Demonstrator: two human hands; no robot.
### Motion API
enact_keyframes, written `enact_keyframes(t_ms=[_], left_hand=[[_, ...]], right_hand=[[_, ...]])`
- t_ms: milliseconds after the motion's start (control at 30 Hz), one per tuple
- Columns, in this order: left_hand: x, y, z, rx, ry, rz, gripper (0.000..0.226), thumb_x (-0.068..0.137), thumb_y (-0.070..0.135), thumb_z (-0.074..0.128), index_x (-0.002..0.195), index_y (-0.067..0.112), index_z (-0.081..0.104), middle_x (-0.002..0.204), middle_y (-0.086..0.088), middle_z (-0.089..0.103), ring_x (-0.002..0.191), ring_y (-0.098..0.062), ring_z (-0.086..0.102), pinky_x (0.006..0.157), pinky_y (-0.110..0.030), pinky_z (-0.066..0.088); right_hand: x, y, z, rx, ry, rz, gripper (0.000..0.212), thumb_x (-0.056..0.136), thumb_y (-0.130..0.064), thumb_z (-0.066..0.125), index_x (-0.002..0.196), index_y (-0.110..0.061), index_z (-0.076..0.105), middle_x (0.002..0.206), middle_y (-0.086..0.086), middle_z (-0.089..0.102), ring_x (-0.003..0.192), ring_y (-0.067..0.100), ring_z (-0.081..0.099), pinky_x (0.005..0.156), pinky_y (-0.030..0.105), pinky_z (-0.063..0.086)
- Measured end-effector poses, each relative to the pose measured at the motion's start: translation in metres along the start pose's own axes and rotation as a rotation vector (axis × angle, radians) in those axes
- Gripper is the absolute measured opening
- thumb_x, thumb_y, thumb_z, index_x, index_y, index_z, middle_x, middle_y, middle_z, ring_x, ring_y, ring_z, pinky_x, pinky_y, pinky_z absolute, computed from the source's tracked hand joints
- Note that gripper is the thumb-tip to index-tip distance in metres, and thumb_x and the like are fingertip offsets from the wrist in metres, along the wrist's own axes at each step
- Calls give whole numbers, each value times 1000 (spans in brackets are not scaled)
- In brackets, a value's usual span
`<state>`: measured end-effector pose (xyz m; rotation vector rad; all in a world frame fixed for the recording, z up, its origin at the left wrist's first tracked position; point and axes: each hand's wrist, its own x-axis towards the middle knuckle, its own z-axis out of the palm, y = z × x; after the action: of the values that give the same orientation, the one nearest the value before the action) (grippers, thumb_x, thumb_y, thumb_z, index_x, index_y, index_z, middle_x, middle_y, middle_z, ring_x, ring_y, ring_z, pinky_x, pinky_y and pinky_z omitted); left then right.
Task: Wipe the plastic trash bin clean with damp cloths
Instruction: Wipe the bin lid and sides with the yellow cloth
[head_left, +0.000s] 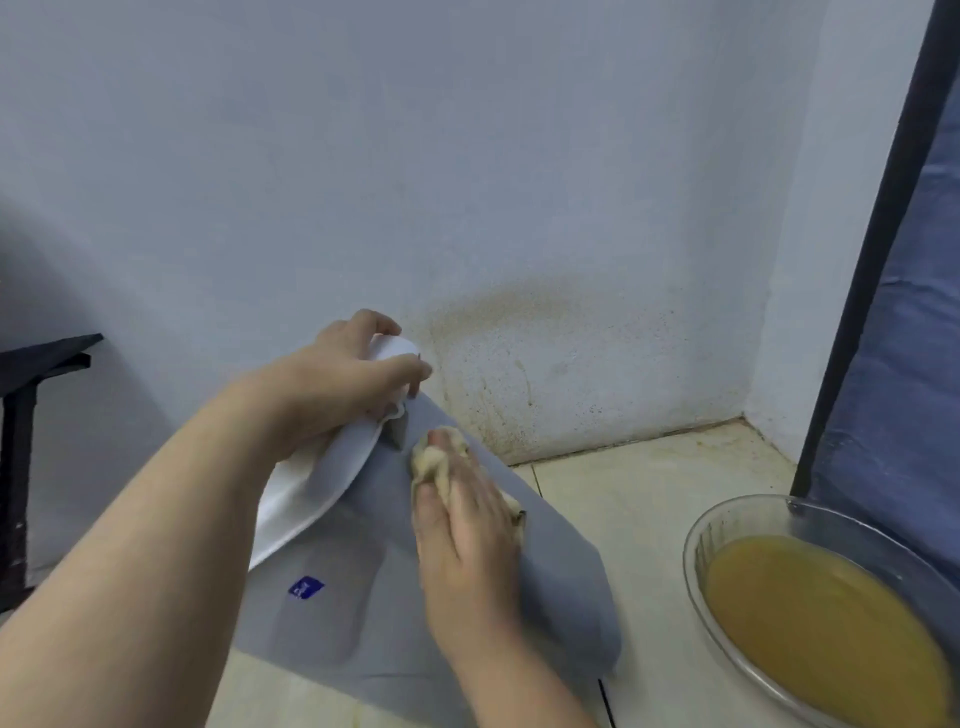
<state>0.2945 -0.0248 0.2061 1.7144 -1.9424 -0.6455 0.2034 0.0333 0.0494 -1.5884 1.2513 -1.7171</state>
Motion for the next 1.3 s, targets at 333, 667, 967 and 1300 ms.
enact_keyframes(t_ms=[333,667,967,1300], left_hand=[[-18,-65,36,248,-90,65,50,98,44,30,146,39,20,156,19,11,143,-1,7,118,-30,4],[-13,-65,68,439,-13,58,52,98,45,15,148,39,5,156,19,-7,144,-3,-10,118,-31,-3],[-8,-70,62,504,-59,12,52,99,39,12,149,34,-1,157,14,-11,145,-8,-12,118,-31,-4],[-8,-68,62,493,-35,-14,51,98,42,9,148,37,-1,157,16,-10,145,-8,-11,117,-32,-4]], right_hand=[[57,16,-109,1059,175,551,52,93,-55,39,123,-19,61,121,6,66,112,23,62,97,42,45],[39,34,-132,495,221,339,48,87,-64,36,126,-43,54,126,-15,61,106,7,63,92,34,50],[68,-15,-86,-855,-700,-324,47,97,-43,21,142,-37,33,152,-21,25,144,6,8,112,30,-5],[81,5,-104,-988,-286,21,49,99,-38,13,138,-28,41,150,-8,35,140,18,23,115,38,19]])
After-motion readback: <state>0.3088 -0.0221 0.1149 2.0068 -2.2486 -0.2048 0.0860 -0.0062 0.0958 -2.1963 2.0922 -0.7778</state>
